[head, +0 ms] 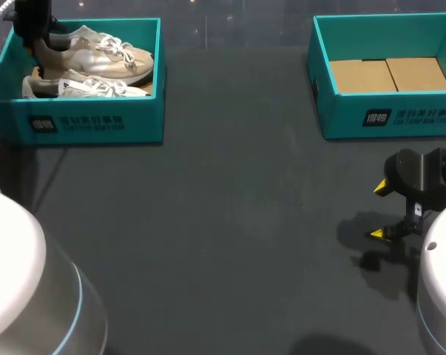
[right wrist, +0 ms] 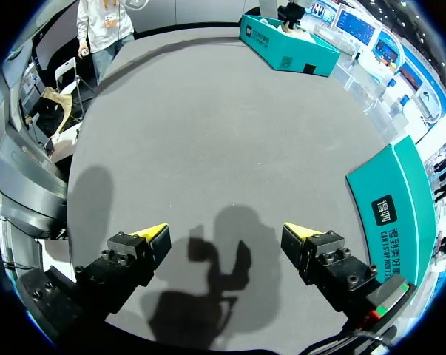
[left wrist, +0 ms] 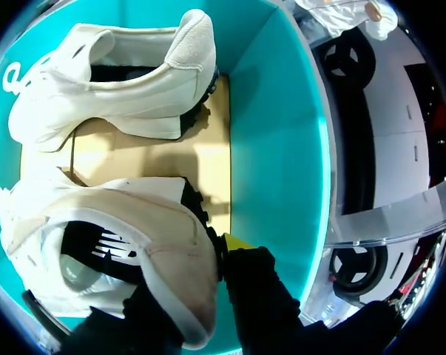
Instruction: Take the shoe out of the shoebox, open the shoe tongue, remove and reinsert the insole, then place the shoe into the shoebox
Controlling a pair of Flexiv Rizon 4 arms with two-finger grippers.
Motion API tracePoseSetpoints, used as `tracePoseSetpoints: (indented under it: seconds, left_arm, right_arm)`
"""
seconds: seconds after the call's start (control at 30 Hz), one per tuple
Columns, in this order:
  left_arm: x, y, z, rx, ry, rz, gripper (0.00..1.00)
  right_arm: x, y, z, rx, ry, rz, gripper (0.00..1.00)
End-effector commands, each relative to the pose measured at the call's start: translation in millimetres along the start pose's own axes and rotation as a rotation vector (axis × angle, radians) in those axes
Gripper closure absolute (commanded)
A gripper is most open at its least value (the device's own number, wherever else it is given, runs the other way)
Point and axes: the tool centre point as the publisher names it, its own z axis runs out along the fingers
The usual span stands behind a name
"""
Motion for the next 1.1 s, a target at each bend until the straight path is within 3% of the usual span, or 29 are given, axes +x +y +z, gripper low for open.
tracePoseSetpoints:
  seconds: [0.03, 0.7, 1.1]
  left_arm:
    - [-1.2, 7, 6, 0.009, 0.003, 0.007, 1.0]
    - [-4.9, 8, 22, 0.025, -0.033, 0.052, 1.0]
    - [-5.4, 7, 22, 0.026, -0.046, 0.055, 0.67]
  right_arm:
    - [2.1, 0.0, -1, 0.002, -0.003, 0.0, 0.0]
    - [2.1, 0.0, -1, 0.002, -0.003, 0.0, 0.0]
    - [2.1, 0.0, -1, 0.002, -0.003, 0.0, 0.0]
